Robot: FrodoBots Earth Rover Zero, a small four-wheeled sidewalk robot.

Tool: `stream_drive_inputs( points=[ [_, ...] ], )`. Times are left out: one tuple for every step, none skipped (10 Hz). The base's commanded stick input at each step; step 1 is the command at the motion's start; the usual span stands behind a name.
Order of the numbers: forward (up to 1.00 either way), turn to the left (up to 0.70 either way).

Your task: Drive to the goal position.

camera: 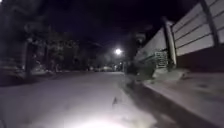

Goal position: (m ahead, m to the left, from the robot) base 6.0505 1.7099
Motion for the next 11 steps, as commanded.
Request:
stream_drive_inputs(
  points=[
    [0.5, 0.0],
    [0.5, 0.0],
    [0.5, 0.0],
    [0.5, 0.0],
    [0.5, 0.0],
    [0.5, 0.0],
    [0.5, 0.0],
    [0.5, 0.0],
    [0.5, 0.0],
    [0.5, 0.0],
    [0.5, 0.0]
  ],
)
